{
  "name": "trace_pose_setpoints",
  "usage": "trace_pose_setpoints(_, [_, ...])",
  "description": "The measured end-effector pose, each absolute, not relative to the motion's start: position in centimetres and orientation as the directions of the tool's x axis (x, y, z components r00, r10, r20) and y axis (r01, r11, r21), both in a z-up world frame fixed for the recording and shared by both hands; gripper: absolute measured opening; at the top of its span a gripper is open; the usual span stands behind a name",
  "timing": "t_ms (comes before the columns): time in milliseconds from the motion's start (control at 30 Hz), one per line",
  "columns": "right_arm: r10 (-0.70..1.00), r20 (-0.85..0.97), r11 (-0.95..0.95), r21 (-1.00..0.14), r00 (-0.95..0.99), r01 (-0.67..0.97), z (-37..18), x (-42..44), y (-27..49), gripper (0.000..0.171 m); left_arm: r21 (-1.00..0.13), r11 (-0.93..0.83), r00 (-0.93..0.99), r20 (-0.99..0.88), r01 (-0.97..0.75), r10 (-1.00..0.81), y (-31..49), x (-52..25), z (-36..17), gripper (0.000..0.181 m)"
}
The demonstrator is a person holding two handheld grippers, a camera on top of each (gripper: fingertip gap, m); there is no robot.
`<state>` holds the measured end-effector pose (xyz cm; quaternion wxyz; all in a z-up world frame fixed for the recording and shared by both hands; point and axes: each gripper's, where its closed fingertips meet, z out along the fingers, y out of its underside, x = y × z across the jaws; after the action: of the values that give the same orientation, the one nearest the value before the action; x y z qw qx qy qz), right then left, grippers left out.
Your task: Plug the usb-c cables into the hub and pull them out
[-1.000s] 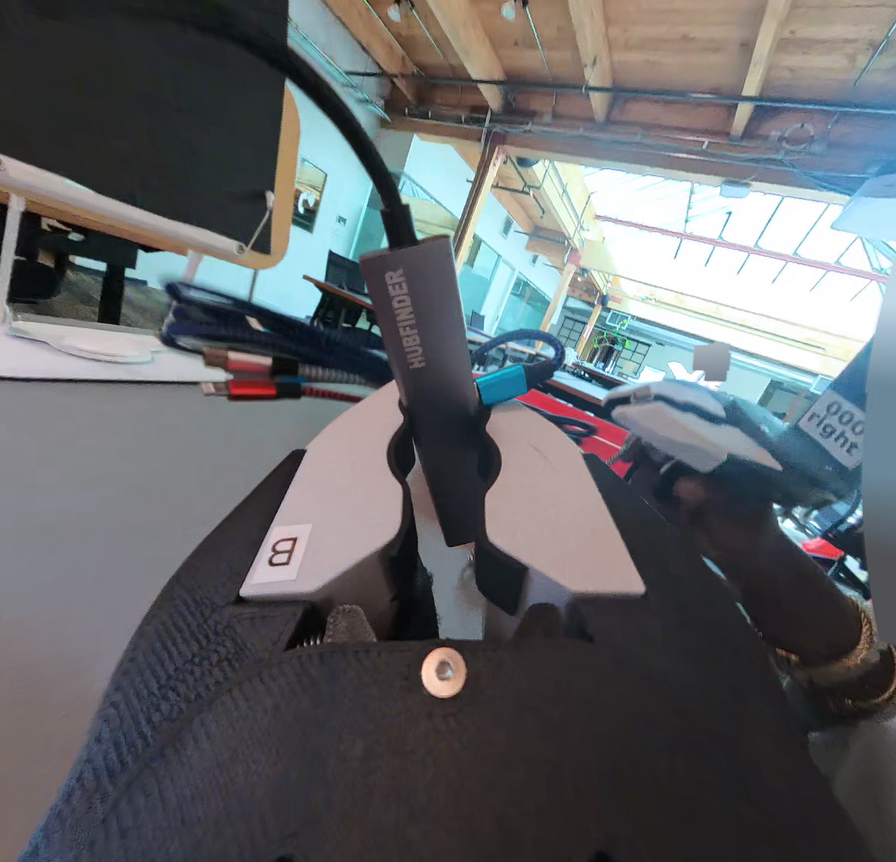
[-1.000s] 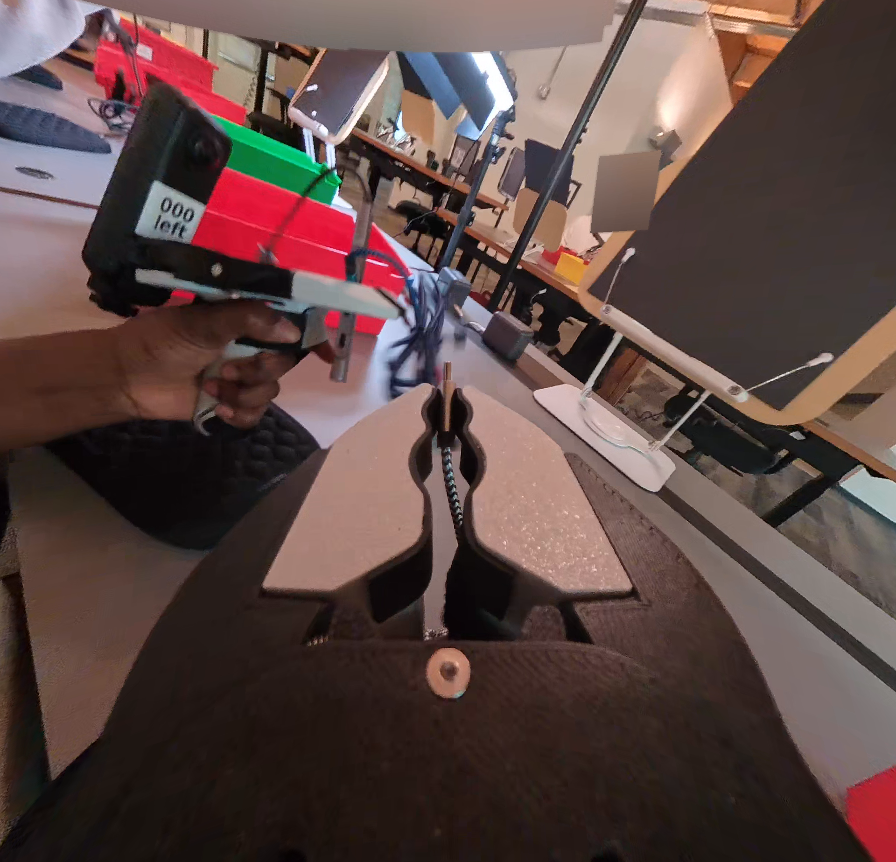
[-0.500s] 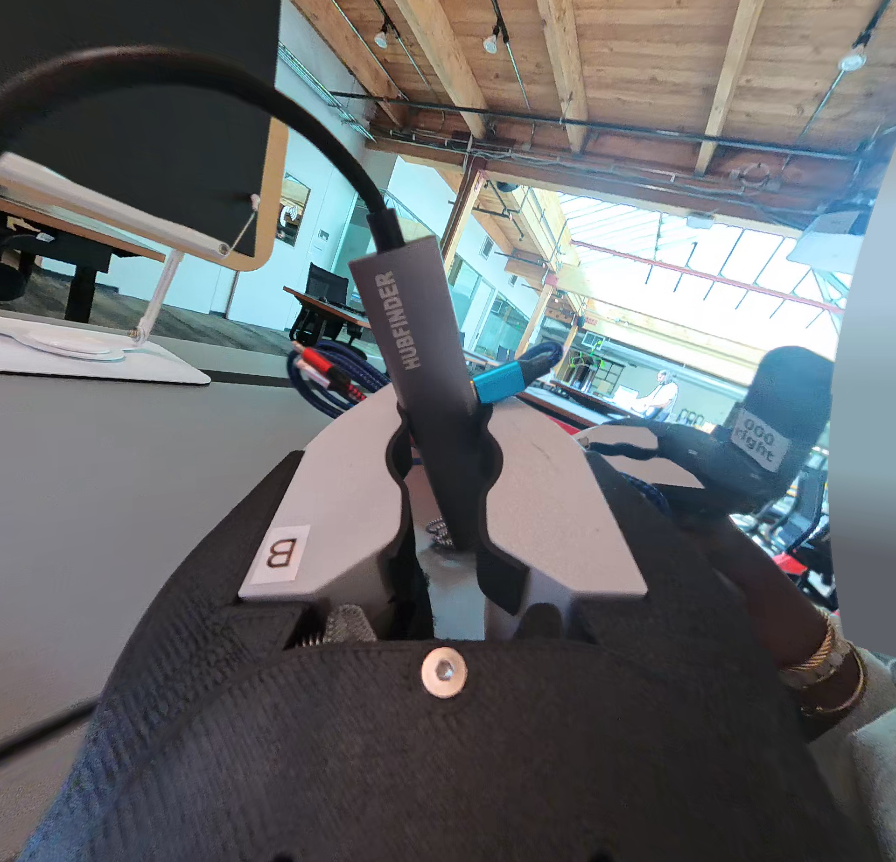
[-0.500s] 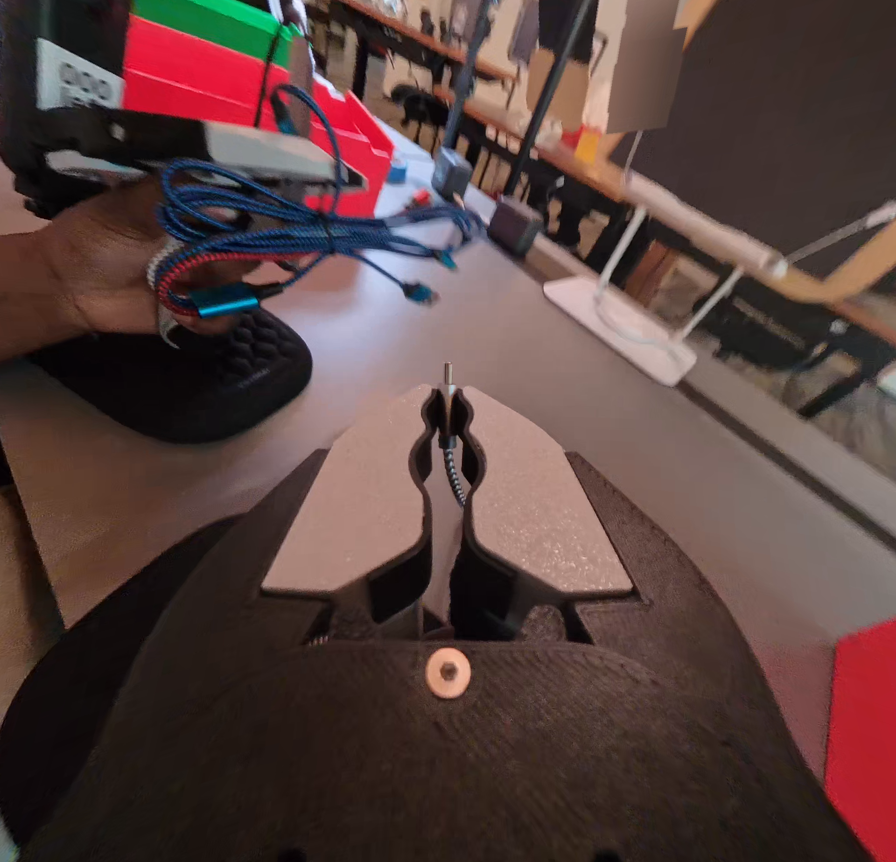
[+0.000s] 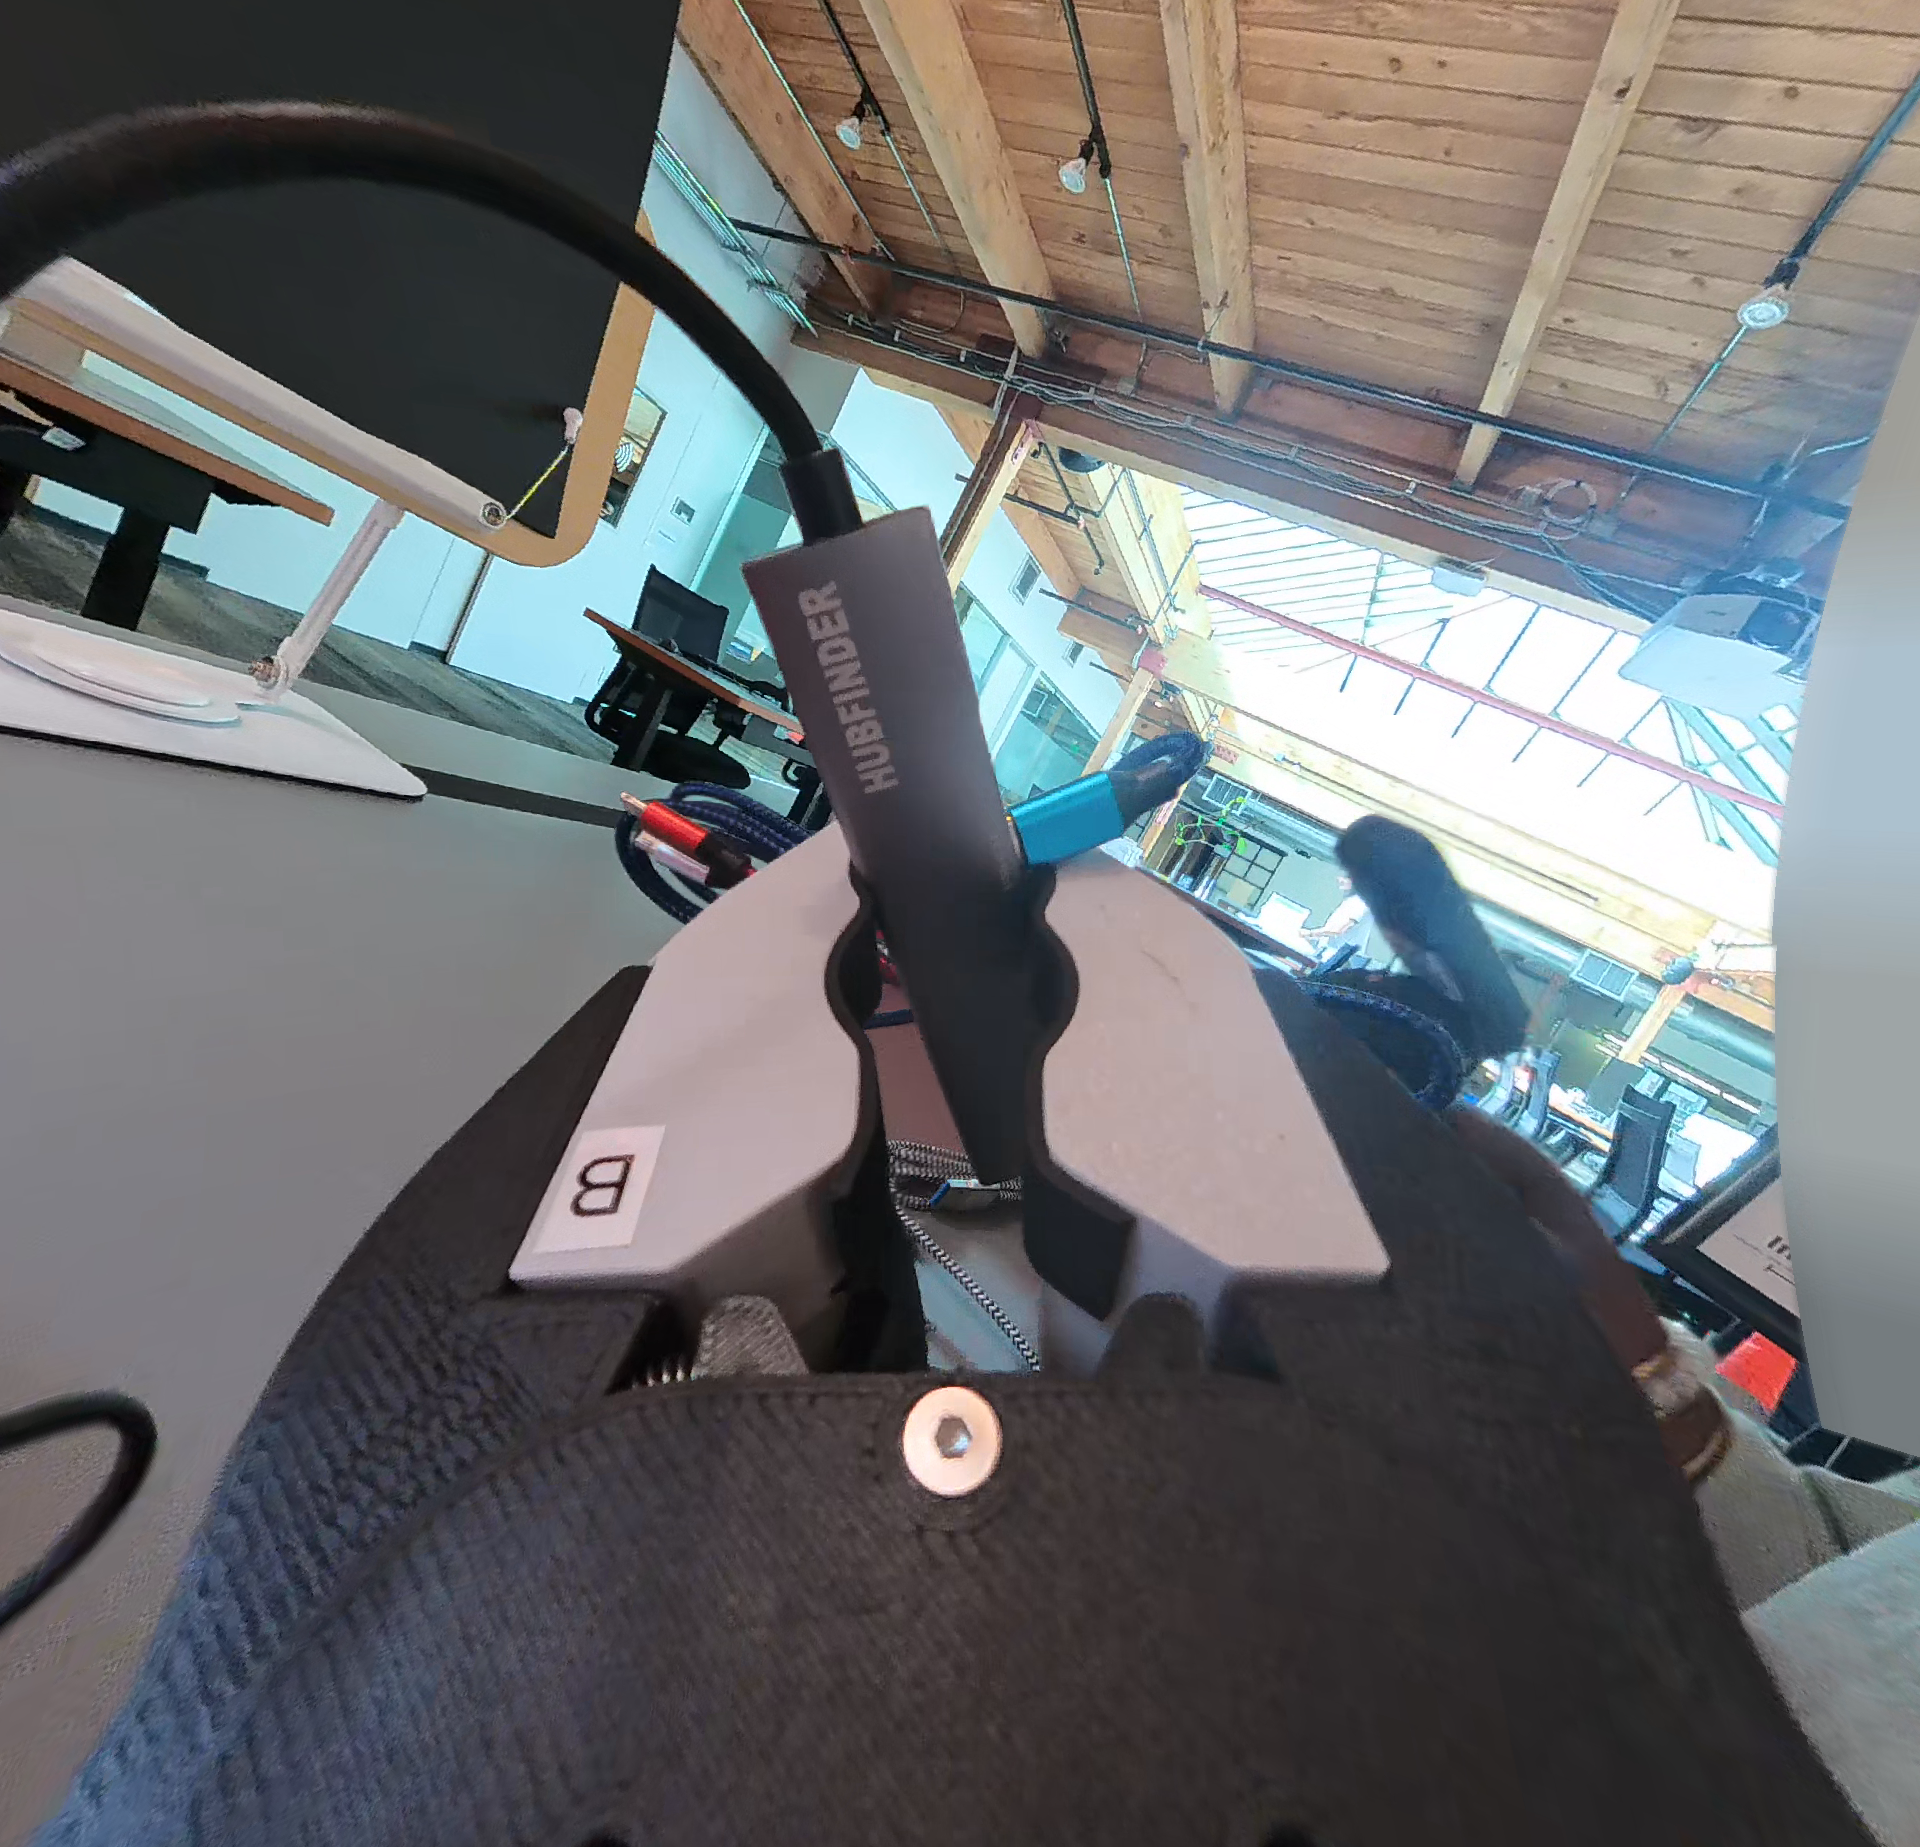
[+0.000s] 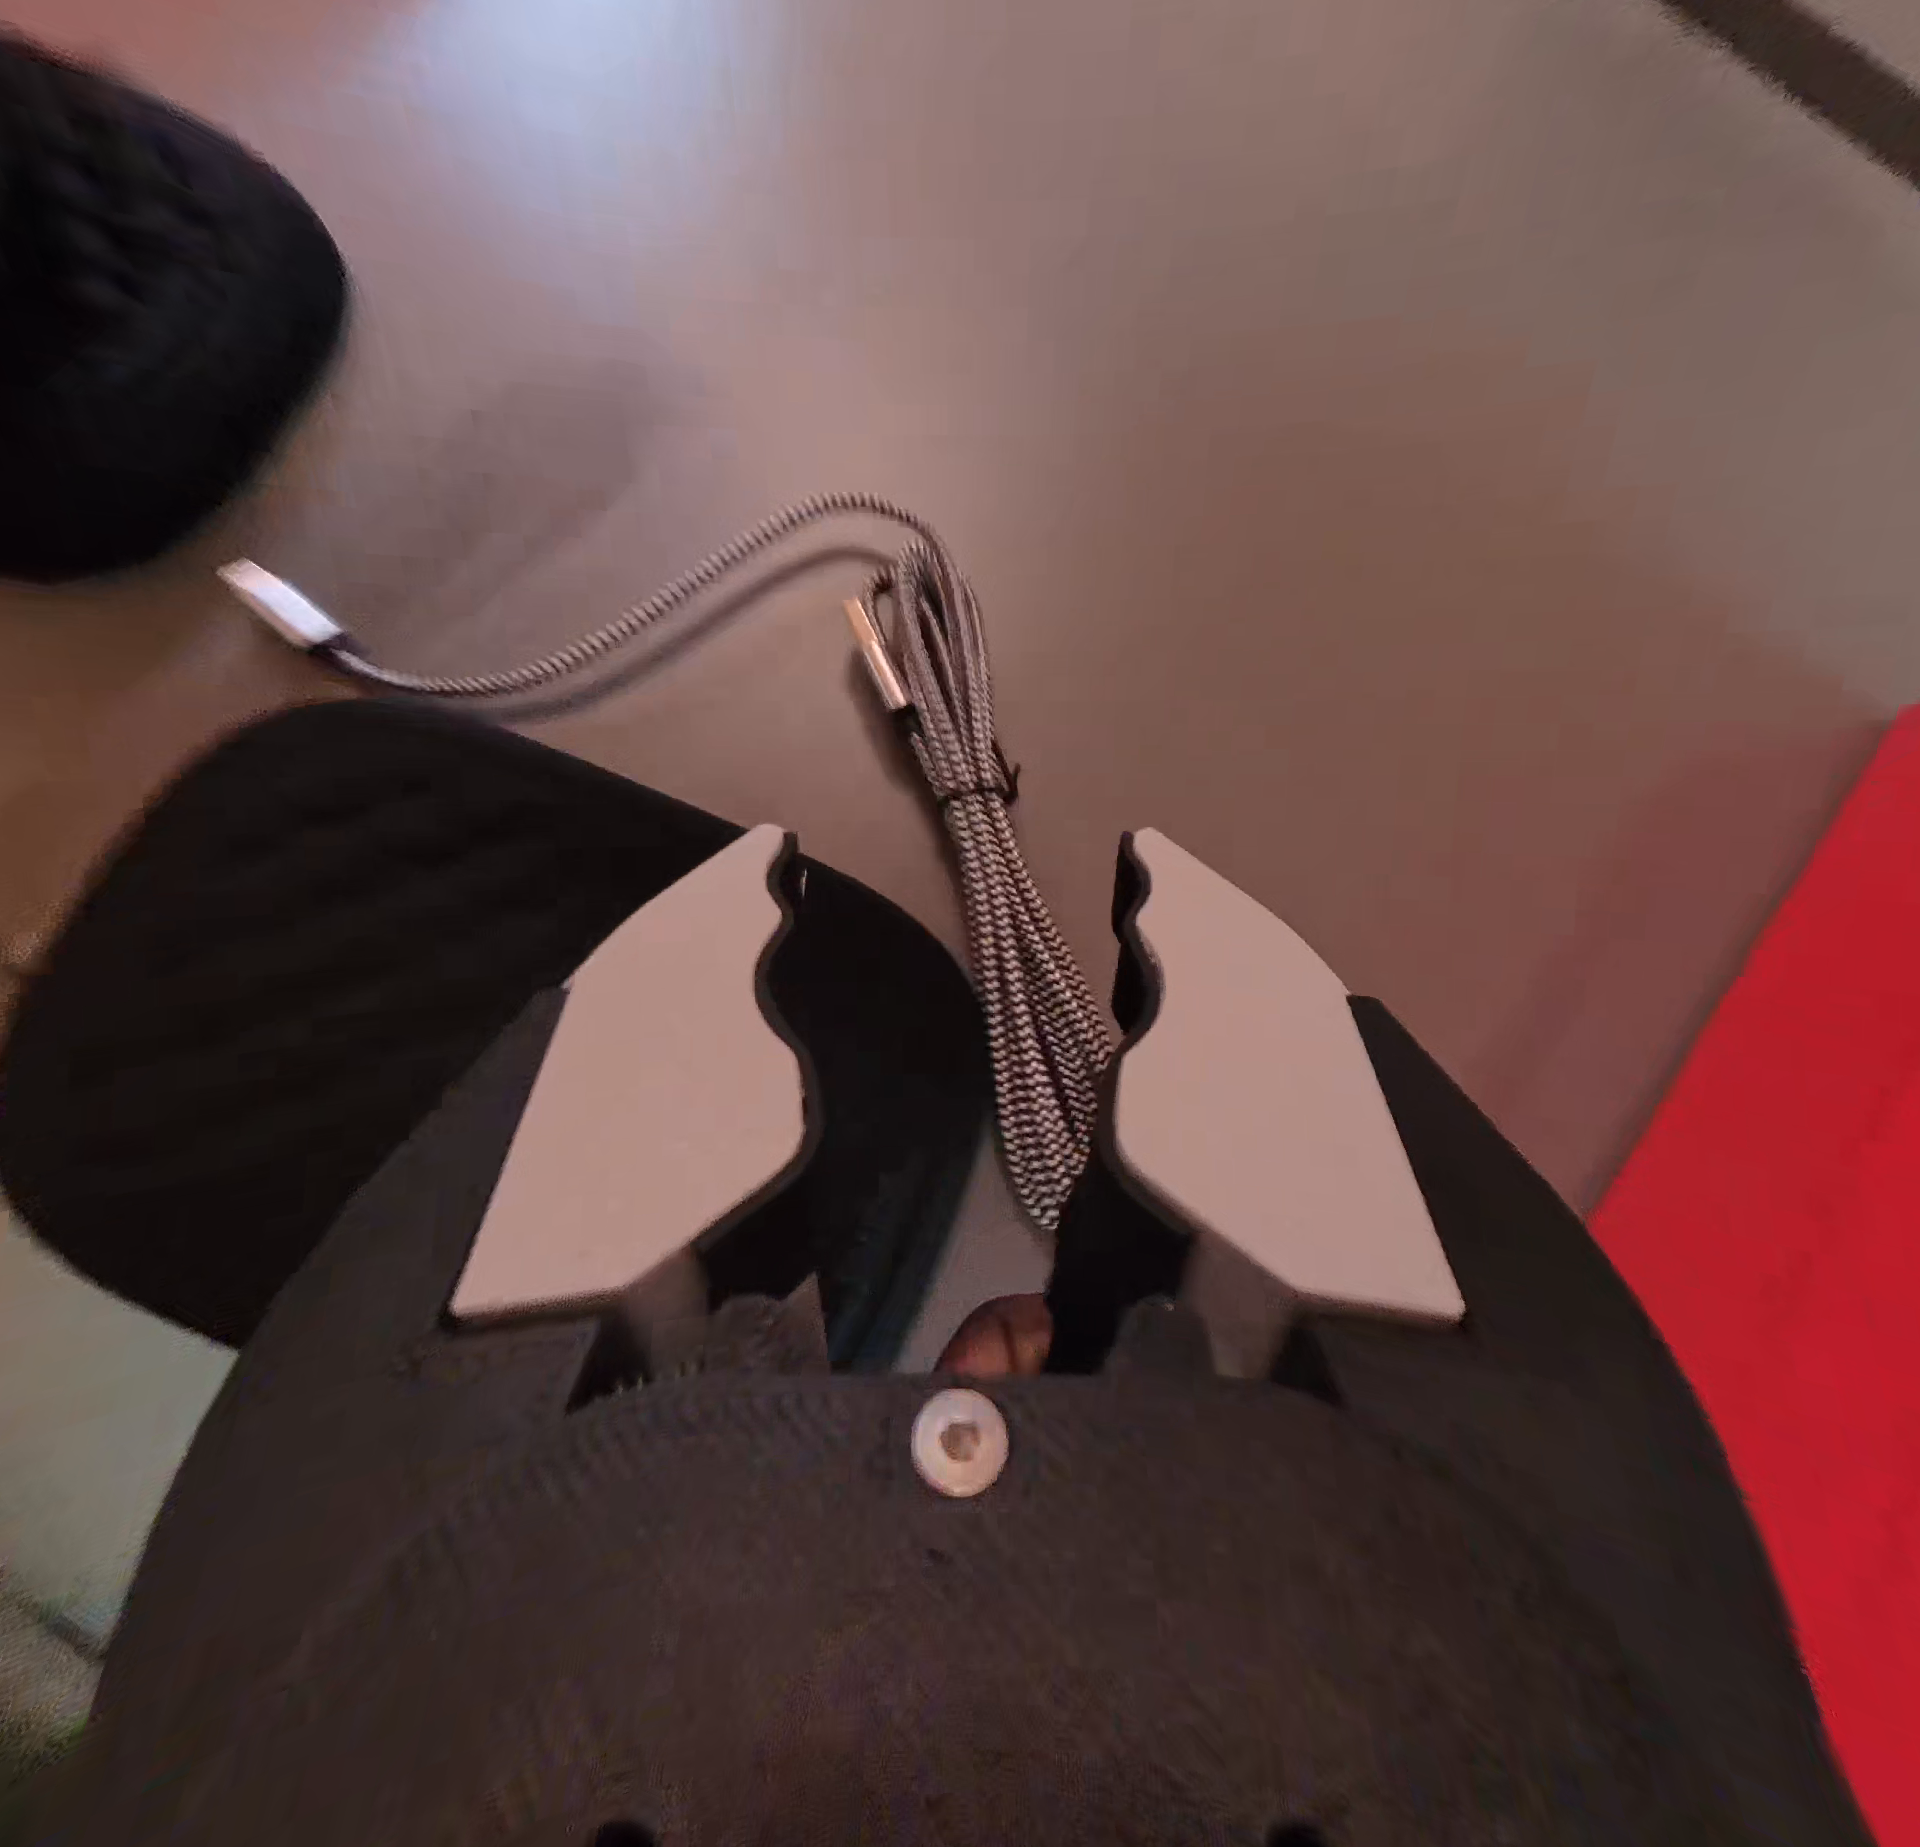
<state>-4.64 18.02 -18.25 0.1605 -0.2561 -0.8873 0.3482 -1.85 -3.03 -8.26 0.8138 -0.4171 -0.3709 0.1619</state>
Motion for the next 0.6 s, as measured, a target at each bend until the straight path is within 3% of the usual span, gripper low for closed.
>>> trace_pose_setpoints(233, [0.543, 0.087, 0.734, -0.532, -0.835, 0.422, -22.8, -6.3, 17.3, 0.041, -0.752, 0.657, 0.669, 0.515, 0.053, 0.536, -3.8, -1.9, -8.1, 0.024])
trace_pose_setpoints(367, [0.479, 0.177, 0.774, -0.548, -0.860, 0.318, -22.4, -6.7, 16.6, 0.027, -0.743, 0.667, 0.666, 0.527, 0.060, 0.527, -4.0, -2.0, -8.1, 0.024])
trace_pose_setpoints(467, [0.524, 0.209, 0.687, -0.677, -0.826, 0.264, -19.9, -7.3, 15.9, 0.016, -0.740, 0.669, 0.668, 0.530, 0.063, 0.522, -4.0, -2.0, -8.1, 0.024])
trace_pose_setpoints(600, [0.646, 0.232, 0.425, -0.901, -0.727, 0.089, -11.1, -7.5, 17.3, 0.015, -0.732, 0.679, 0.666, 0.537, 0.062, 0.518, -4.1, -2.0, -8.1, 0.024])
